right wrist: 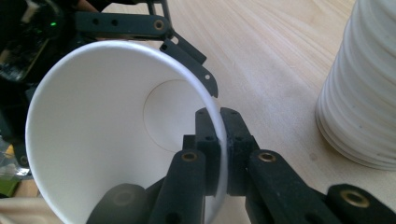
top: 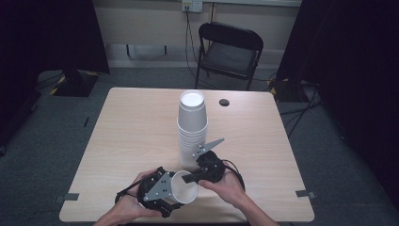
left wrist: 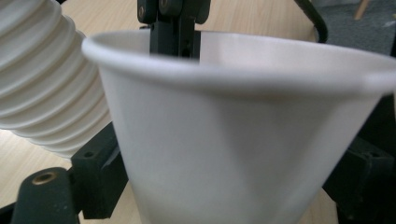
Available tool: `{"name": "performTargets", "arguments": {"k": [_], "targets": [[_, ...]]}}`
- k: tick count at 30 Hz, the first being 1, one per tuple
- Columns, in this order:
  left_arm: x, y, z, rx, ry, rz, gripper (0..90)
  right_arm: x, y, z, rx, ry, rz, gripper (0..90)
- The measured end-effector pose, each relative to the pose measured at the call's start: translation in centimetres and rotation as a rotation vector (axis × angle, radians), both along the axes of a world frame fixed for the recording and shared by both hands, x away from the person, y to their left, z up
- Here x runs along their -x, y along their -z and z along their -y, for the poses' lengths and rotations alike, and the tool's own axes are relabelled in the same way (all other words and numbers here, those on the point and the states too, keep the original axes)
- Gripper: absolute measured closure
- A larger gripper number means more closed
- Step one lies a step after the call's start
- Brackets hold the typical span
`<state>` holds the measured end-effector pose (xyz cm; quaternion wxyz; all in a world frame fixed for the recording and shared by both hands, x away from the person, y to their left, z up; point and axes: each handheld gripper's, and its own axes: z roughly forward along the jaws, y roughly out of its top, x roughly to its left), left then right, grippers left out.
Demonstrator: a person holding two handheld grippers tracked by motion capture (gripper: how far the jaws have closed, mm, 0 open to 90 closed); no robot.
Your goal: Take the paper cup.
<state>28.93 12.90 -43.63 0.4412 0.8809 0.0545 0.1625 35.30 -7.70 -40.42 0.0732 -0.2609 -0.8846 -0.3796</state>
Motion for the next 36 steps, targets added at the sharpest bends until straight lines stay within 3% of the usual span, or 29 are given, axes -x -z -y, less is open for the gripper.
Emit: {"name": "performTargets", "arguments": {"k": [3,10,22,27,36], "targets": [[0.1,-0.1,-0.1,0.007,0.005,0.021,13.6,0.0,-0.1,-0.2,0.005,0.002,-0.004,87.0],[0.1,-0.1,-0.4,0.029,-0.005,0.022,14.1,0.0,-0.2,-0.3,-0.008,0.006,0.0,86.5],[-0.7,0.3,-1.5,0.133,-0.058,-0.093,15.1,0.1,-0.8,0.4,-0.072,0.043,0.055,74.6],[-1.0,0.4,-2.1,0.157,-0.085,-0.12,15.1,0.5,-1.5,1.3,-0.137,0.078,0.083,70.5],[-1.7,0.1,-3.5,0.247,-0.174,-0.15,15.2,1.0,-2.8,3.8,-0.237,0.135,0.15,60.3]]}}
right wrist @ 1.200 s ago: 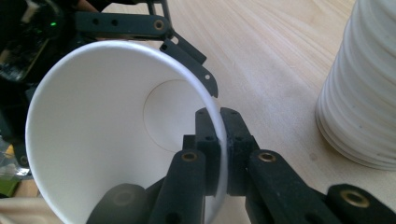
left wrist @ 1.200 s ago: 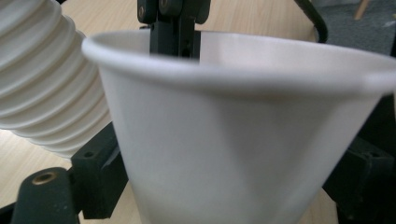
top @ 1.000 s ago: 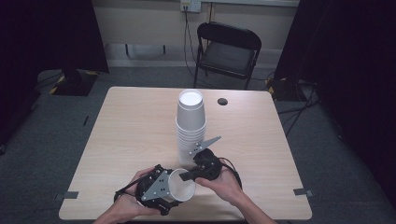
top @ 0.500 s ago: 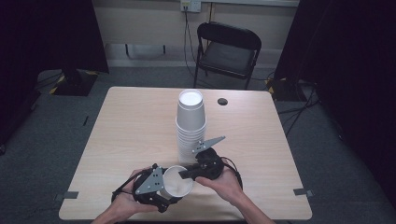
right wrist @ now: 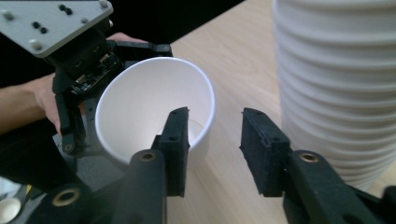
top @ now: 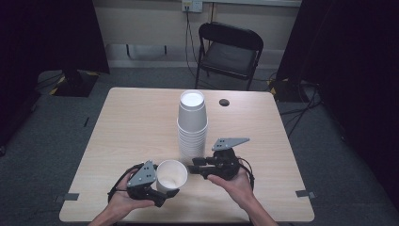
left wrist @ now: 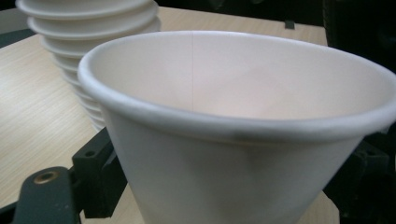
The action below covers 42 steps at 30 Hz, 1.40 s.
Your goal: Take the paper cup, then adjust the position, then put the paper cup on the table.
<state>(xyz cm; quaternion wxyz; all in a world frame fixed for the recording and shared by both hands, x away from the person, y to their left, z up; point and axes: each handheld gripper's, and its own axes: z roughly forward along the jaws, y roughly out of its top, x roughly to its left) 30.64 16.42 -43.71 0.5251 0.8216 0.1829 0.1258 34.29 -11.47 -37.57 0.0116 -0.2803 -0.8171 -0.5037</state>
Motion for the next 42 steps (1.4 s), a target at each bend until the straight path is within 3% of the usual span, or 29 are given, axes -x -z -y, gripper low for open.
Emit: {"name": "performTargets", "arguments": {"k": [10,22,33,42], "targets": [[-0.8,-1.0,-1.7,0.067,-0.09,-0.001,15.2,0.5,0.3,2.5,0.011,0.087,0.058,52.5],[-1.7,-2.1,-3.3,0.134,-0.171,-0.018,15.5,1.0,1.6,5.8,0.034,0.201,0.073,46.0],[-3.2,-3.0,-4.4,0.158,-0.231,-0.011,15.5,1.6,3.3,8.4,0.044,0.273,0.064,40.8],[-4.3,-3.4,-4.4,0.157,-0.274,-0.005,15.4,2.0,4.7,10.4,0.058,0.343,0.052,37.3]]}}
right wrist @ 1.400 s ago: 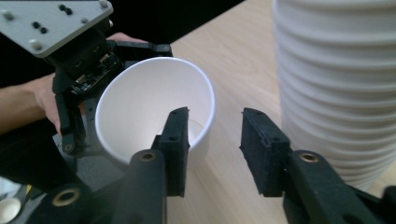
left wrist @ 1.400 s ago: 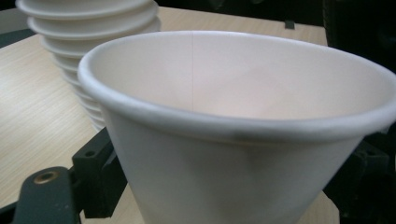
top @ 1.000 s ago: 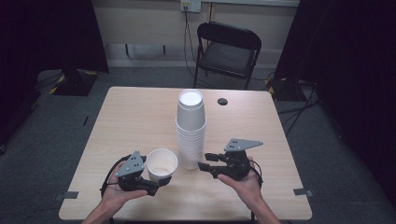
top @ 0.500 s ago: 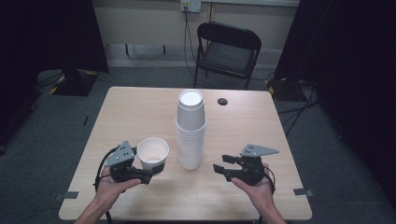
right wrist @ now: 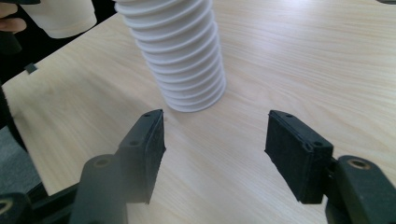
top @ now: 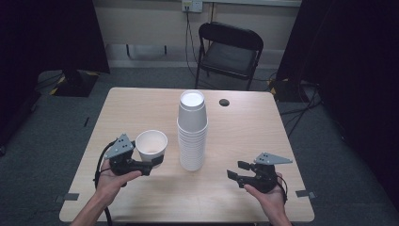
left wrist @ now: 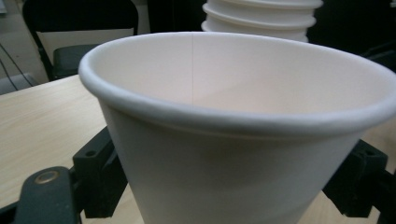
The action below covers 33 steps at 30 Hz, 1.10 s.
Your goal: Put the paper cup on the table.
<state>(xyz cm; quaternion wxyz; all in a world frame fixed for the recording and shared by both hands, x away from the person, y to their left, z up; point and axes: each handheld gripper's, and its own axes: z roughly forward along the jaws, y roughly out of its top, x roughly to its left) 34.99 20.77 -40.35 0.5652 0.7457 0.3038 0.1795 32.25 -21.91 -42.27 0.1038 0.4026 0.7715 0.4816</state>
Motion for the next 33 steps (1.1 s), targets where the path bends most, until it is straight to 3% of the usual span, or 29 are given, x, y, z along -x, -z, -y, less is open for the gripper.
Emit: {"name": "performTargets", "arguments": {"k": [1,6,12,20,23,27,31,33], "targets": [[-0.3,0.0,-0.1,0.016,-0.014,-0.003,15.5,0.0,0.1,0.1,-0.002,0.008,-0.003,37.4],[-1.7,0.2,-0.4,0.016,-0.074,-0.042,15.5,0.3,0.5,0.5,-0.002,0.017,-0.008,37.0],[-3.2,0.1,-0.1,0.02,-0.102,-0.012,15.5,0.1,0.7,0.8,-0.011,0.022,-0.007,36.8],[-5.4,0.3,0.0,-0.005,-0.155,-0.016,15.4,-0.1,1.2,1.2,-0.015,0.029,-0.022,36.5],[-6.4,0.8,-0.1,0.007,-0.177,-0.021,15.4,-0.2,1.2,1.3,-0.018,0.031,-0.019,35.8],[-7.7,2.0,-0.3,-0.012,-0.208,-0.059,15.4,-0.5,1.6,1.4,-0.018,0.04,-0.035,32.3],[-8.6,2.9,-0.3,-0.005,-0.223,-0.078,15.4,-0.6,1.9,1.6,-0.01,0.048,-0.045,29.3],[-8.8,3.1,0.0,-0.022,-0.223,-0.081,15.4,-0.5,1.9,1.6,-0.008,0.047,-0.044,29.3]]}}
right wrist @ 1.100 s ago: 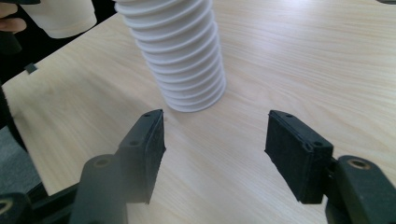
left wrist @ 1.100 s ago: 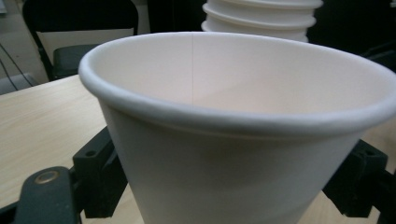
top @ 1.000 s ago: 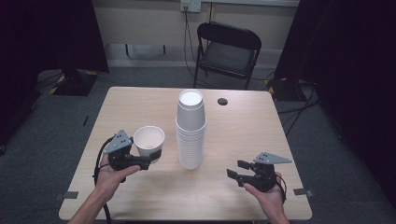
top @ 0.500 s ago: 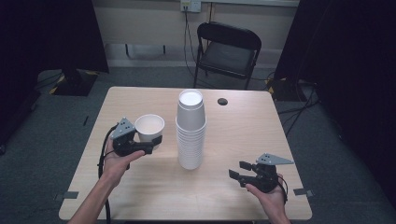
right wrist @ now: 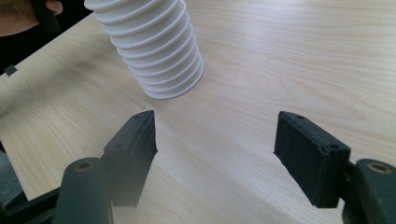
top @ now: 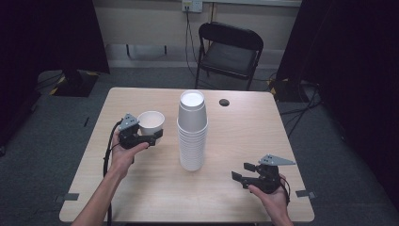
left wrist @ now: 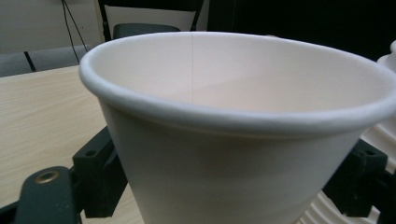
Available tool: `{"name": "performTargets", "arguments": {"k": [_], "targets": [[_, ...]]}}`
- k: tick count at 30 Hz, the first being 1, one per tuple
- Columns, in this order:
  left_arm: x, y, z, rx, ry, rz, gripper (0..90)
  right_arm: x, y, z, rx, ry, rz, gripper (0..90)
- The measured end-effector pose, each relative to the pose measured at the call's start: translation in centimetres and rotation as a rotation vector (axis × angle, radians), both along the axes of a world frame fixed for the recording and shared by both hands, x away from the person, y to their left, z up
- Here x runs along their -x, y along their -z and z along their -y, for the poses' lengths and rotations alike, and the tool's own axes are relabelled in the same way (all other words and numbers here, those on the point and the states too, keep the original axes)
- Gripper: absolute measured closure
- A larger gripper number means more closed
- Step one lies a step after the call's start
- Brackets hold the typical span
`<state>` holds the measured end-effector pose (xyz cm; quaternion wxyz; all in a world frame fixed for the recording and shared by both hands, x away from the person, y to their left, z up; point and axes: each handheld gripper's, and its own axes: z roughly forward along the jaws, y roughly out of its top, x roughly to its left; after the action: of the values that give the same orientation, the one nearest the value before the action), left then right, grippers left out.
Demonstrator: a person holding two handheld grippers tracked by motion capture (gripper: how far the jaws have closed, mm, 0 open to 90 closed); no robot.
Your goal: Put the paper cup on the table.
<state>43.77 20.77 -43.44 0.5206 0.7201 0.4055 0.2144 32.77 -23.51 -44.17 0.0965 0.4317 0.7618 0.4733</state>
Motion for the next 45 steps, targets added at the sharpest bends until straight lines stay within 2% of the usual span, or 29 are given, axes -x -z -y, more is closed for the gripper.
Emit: {"name": "performTargets", "arguments": {"k": [8,11,16,18,22,25,27,30,31,34,40,45], "targets": [[-0.8,1.4,0.7,-0.038,-0.002,-0.03,15.4,0.0,-0.1,-0.1,0.003,-0.003,0.002,29.1],[-0.9,1.9,0.9,-0.034,-0.008,-0.039,15.4,0.0,-0.1,-0.1,-0.002,-0.001,0.0,28.9],[-1.2,3.3,1.1,-0.077,-0.009,-0.059,15.4,0.1,0.0,-0.1,0.006,-0.007,0.001,28.8],[-1.1,3.6,1.1,-0.101,-0.022,-0.051,15.4,0.1,0.0,-0.1,0.008,-0.004,-0.005,27.7],[-1.0,4.0,0.9,-0.098,-0.028,-0.064,15.4,0.2,-0.1,-0.2,0.01,0.0,-0.009,27.7],[-0.7,4.5,0.7,-0.128,-0.02,-0.061,15.3,0.4,-0.2,-0.4,0.012,-0.004,-0.002,27.7],[-0.6,4.7,0.5,-0.112,-0.029,-0.063,15.2,0.5,-0.2,-0.5,0.011,-0.006,0.003,27.7],[-0.4,4.8,0.2,-0.107,-0.017,-0.081,14.9,0.4,-0.2,-0.5,0.008,-0.008,-0.003,27.7],[-0.4,4.9,0.1,-0.114,-0.012,-0.095,15.0,0.4,-0.1,-0.5,0.008,-0.006,-0.002,27.7],[0.0,5.3,0.2,-0.148,-0.001,-0.097,15.5,0.3,-0.1,-0.5,0.007,-0.003,-0.006,27.7],[0.0,5.5,0.3,-0.148,0.003,-0.092,15.8,0.5,-0.2,-0.6,0.009,-0.006,-0.004,27.7],[0.1,5.9,0.4,-0.15,0.008,-0.117,15.2,0.4,-0.2,-0.7,0.005,-0.009,-0.003,27.7]]}}
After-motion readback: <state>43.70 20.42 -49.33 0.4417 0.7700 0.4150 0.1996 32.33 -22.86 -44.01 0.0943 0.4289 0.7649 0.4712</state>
